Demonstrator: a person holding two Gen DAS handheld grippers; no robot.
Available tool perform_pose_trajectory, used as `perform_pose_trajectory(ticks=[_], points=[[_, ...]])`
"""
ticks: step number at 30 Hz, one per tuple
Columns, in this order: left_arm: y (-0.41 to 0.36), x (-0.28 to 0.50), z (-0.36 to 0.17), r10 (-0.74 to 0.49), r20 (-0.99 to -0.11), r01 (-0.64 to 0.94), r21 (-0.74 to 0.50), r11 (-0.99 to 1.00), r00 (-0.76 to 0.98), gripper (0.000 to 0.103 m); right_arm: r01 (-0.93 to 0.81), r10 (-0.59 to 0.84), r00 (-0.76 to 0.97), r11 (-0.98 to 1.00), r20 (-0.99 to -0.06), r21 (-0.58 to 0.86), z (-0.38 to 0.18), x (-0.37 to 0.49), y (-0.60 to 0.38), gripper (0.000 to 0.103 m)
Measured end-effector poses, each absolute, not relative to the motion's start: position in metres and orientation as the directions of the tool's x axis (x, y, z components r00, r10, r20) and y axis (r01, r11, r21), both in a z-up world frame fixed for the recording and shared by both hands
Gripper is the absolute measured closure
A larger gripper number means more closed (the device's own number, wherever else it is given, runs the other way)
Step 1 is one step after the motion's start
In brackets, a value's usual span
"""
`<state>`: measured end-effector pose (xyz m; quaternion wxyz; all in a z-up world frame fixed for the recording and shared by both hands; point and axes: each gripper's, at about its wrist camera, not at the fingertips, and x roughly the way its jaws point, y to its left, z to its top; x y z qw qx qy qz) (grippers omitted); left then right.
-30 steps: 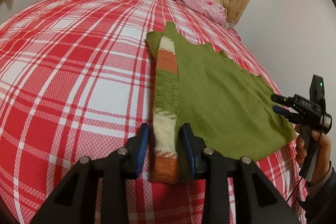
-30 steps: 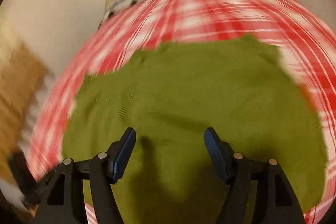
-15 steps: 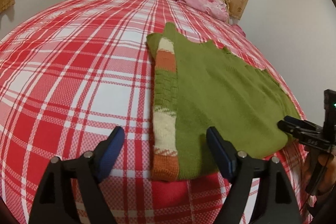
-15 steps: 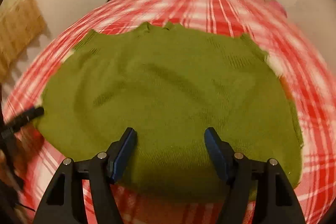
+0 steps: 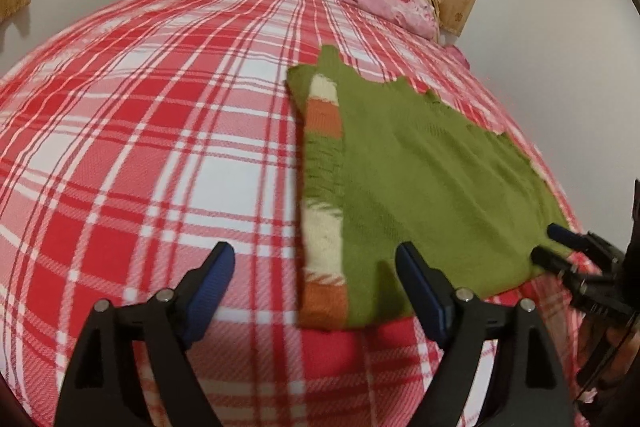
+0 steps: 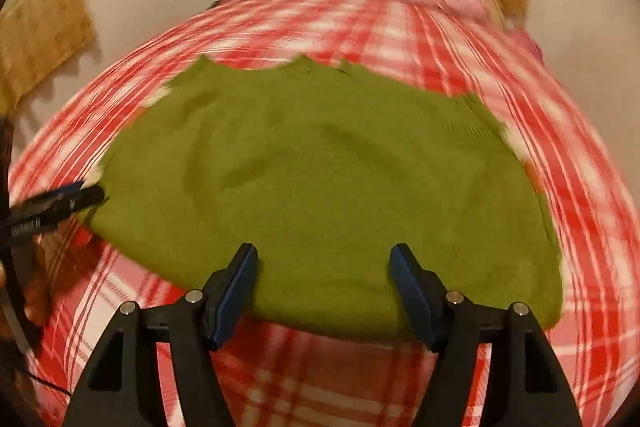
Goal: Fold small clothes
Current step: 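Move the left gripper to the striped side edge of the sweater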
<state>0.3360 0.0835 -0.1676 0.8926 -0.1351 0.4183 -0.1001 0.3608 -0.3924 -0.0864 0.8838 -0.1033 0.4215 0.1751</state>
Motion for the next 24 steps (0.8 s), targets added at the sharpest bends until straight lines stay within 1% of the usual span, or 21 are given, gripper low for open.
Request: perform_pose_trajectory(ticks=[1, 6, 9, 11, 14, 18, 20, 24], points=[[0.089, 0.335, -0.166, -0.291, -0.717, 0.06, -0.33, 0.942, 0.633, 0.018, -0.433, 0.237, 0.586, 0.9, -0.775, -0.053, -0.084, 0.355, -0.381, 0.033], [0.12, 0.338, -0.153, -0.245, -0.717, 0.054, -0.279, 0.959, 0.653, 0.018, -0.532, 0.295, 0.581, 0.843, -0.758, -0.08, -0.077, 0.337, -0.335, 0.033], [0.137, 0.347, -0.148, -0.253, -0.719, 0.06, -0.283, 0.957, 0.647, 0.018, -0.586, 0.332, 0.567, 0.806, -0.754, -0.086, -0.075, 0.328, -0.303, 0.033], [0.147, 0.352, -0.145, -0.265, -0.704, 0.069, -0.294, 0.953, 0.659, 0.018, -0.627, 0.345, 0.565, 0.77, -0.75, -0.119, -0.076, 0.319, -0.277, 0.033], [0.158, 0.364, -0.144, -0.322, -0.684, 0.105, -0.339, 0.935, 0.654, 0.018, -0.675, 0.34, 0.572, 0.712, -0.747, -0.193, -0.082, 0.303, -0.242, 0.033], [0.161, 0.388, -0.151, -0.41, -0.689, 0.14, -0.414, 0.9, 0.598, 0.018, -0.701, 0.292, 0.587, 0.65, -0.755, -0.294, -0.097, 0.29, -0.208, 0.033], [0.158, 0.395, -0.153, -0.42, -0.691, 0.146, -0.42, 0.896, 0.589, 0.018, -0.703, 0.27, 0.588, 0.636, -0.763, -0.317, -0.105, 0.289, -0.198, 0.034], [0.147, 0.415, -0.159, -0.47, -0.688, 0.174, -0.457, 0.872, 0.553, 0.018, -0.673, 0.249, 0.603, 0.669, -0.758, -0.315, -0.112, 0.301, -0.192, 0.034]])
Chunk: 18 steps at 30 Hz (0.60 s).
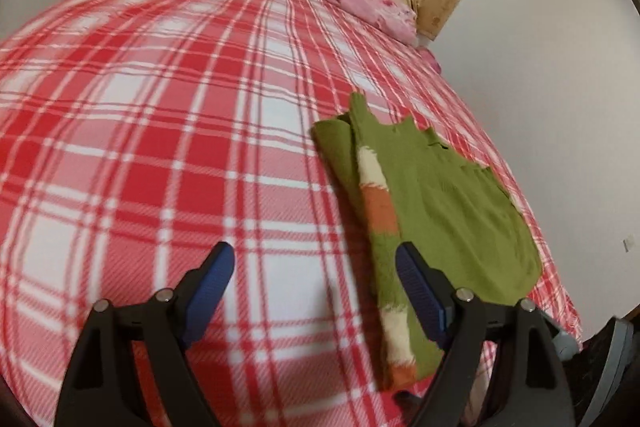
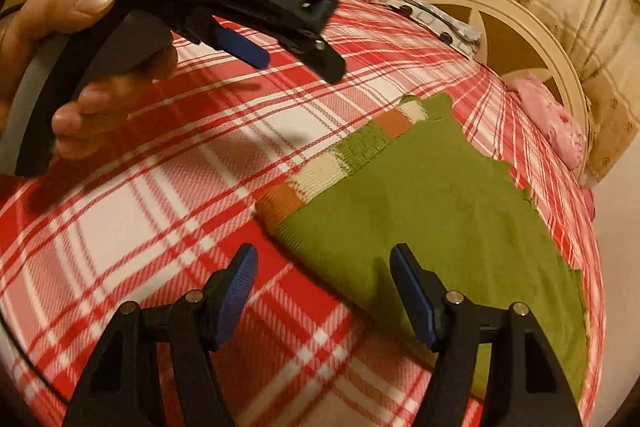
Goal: Fold small clothes
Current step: 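Move the left gripper to the striped side edge of the sweater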
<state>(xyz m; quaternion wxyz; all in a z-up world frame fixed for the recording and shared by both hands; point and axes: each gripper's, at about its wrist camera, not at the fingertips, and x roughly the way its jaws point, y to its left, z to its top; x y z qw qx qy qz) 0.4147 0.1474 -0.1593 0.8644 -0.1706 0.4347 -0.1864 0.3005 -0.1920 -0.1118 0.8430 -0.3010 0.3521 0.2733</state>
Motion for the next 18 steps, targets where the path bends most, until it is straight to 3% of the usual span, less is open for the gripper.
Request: perform_pose_trajectory(ticks=[5, 7, 18], points=[[0.13, 0.444, -0.168, -0.528, -0.682, 0.203, -0.501, 0.841, 0.506, 0.018, -0.652, 0.253, 0.612, 0.698, -0.75, -0.297, -0.115, 0.312, -0.19, 0.037], [0.122, 0.454, -0.169, -0.552, -0.672, 0.221, -0.517, 0.827, 0.493, 0.018, -0.651, 0.248, 0.612, 0.697, -0.751, -0.301, -0.116, 0.312, -0.188, 0.06], [0.105, 0.508, -0.177, -0.613, -0.653, 0.2, -0.594, 0.779, 0.445, 0.018, -0.66, 0.266, 0.611, 0.691, -0.746, -0.294, -0.114, 0.312, -0.188, 0.074]])
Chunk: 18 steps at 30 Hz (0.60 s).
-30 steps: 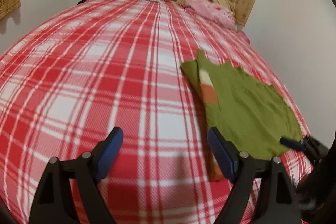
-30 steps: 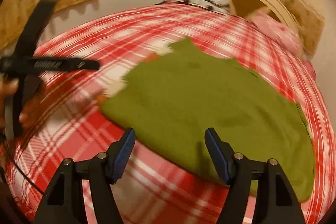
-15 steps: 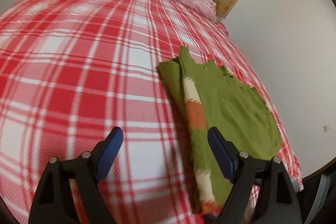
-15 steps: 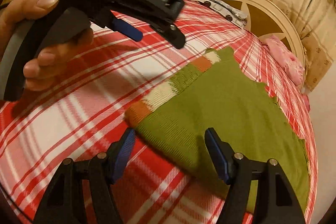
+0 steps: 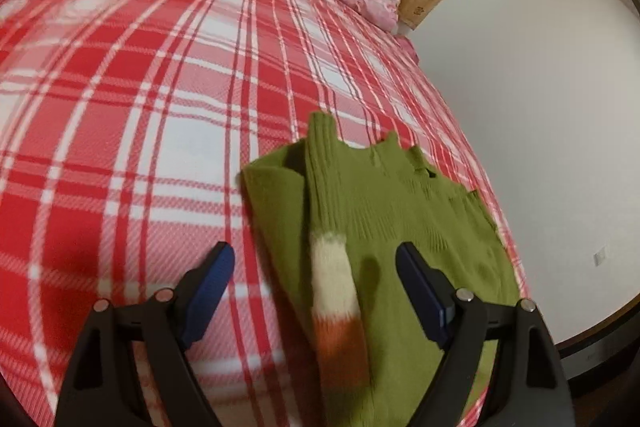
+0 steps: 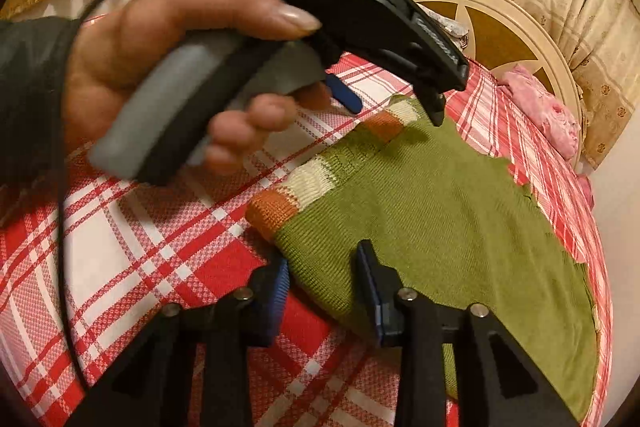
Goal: Fold small clothes
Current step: 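Move the left gripper to the striped side edge of the sweater, then grasp the side edge with the left gripper and fold it across the sweater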
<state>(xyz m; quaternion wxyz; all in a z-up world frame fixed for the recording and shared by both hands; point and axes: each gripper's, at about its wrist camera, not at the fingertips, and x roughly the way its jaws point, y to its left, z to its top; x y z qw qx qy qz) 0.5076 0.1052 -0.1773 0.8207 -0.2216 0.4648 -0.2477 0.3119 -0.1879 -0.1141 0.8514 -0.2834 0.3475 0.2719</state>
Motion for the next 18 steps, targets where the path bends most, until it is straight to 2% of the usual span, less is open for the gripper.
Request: perform_pose_trajectory(ticks=[4, 6, 8, 13, 18], points=[[0.11, 0.513, -0.184, -0.644, -0.616, 0.177, -0.646, 0.743, 0.453, 0.021, -0.668, 0.277, 0.609, 0.684, -0.743, -0.293, -0.112, 0.312, -0.188, 0.085], [0.109, 0.513, -0.183, -0.646, -0.608, 0.175, -0.652, 0.738, 0.462, 0.034, -0.669, 0.278, 0.608, 0.685, -0.744, -0.291, -0.111, 0.314, -0.19, 0.089], [0.108, 0.515, -0.188, -0.683, -0.595, 0.173, -0.687, 0.705, 0.424, 0.076, -0.669, 0.287, 0.601, 0.692, -0.746, -0.272, -0.109, 0.315, -0.195, 0.092], [0.115, 0.513, -0.186, -0.682, -0.58, 0.141, -0.707, 0.693, 0.445, 0.088, -0.654, 0.309, 0.607, 0.718, -0.733, -0.239, -0.098, 0.317, -0.21, 0.095], [0.113, 0.51, -0.17, -0.678, -0.572, 0.143, -0.706, 0.694, 0.462, 0.09, -0.638, 0.35, 0.603, 0.751, -0.717, -0.171, -0.085, 0.322, -0.233, 0.096]])
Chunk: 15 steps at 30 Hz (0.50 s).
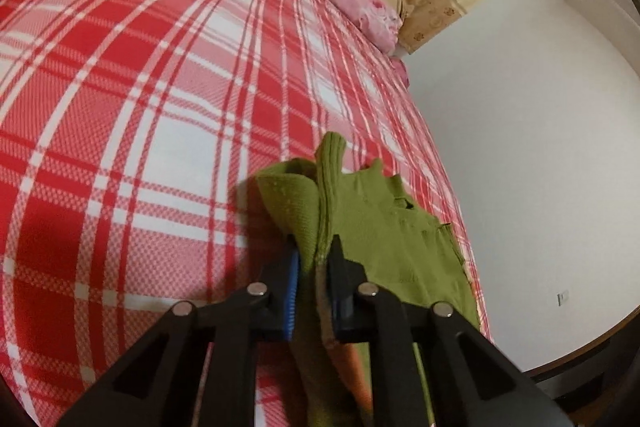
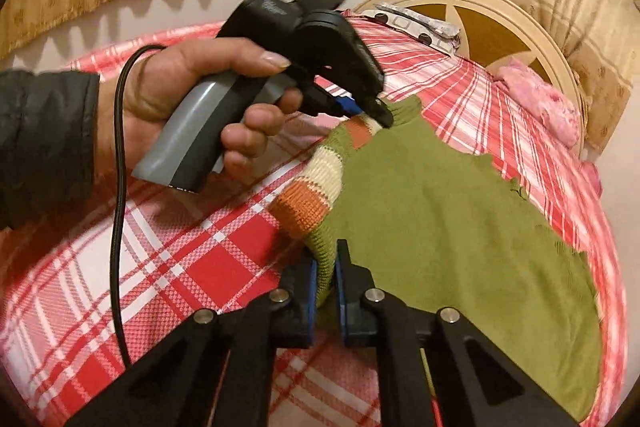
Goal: Fold small clothes
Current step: 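Grasp the side edge with the left gripper and fold it across the sweater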
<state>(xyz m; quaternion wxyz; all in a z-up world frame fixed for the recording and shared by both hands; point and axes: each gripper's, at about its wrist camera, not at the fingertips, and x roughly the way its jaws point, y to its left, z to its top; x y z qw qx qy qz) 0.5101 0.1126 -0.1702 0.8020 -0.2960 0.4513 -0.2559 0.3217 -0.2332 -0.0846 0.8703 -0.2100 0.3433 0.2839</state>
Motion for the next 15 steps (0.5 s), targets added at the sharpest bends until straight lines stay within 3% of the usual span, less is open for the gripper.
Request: perform_pose_trajectory(ticks=[15], points=[[0.04, 0.508, -0.099, -0.668, -0.544, 0.274, -0.634, 0.724, 0.508, 0.091, -0.526, 0.393, 0.657, 0.85, -0.644, -0.018, -0.046, 0.339, -0.322, 0.096]])
